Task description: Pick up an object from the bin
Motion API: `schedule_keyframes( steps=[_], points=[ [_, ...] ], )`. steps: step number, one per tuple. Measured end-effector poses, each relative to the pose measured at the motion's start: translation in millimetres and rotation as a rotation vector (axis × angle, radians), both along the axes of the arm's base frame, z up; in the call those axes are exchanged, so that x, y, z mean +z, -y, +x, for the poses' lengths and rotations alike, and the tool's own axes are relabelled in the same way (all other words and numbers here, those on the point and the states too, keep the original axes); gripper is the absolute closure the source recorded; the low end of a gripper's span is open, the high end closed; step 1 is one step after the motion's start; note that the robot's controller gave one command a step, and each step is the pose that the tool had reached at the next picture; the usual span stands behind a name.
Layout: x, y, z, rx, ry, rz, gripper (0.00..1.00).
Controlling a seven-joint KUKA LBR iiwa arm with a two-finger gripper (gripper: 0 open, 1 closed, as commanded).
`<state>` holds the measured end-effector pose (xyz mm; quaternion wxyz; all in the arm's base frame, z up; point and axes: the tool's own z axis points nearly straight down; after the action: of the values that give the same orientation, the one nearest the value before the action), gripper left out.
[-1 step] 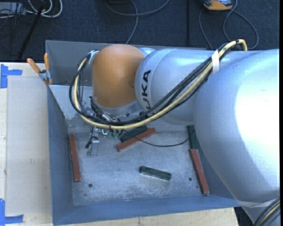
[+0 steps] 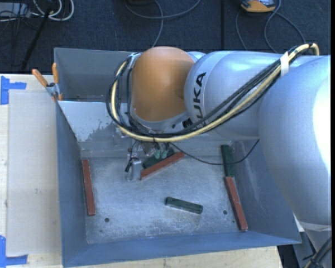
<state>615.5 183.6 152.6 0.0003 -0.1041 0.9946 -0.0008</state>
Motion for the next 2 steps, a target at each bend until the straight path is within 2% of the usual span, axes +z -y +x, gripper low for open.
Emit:
schedule_keyframes(
  steps=[1,2],
  points=[
    [-88,73,-17.0,-0.095,-0.008,-0.003,0.00],
    [-83,125,6.7,0.012,0.002,0.000,0.00]
  ],
)
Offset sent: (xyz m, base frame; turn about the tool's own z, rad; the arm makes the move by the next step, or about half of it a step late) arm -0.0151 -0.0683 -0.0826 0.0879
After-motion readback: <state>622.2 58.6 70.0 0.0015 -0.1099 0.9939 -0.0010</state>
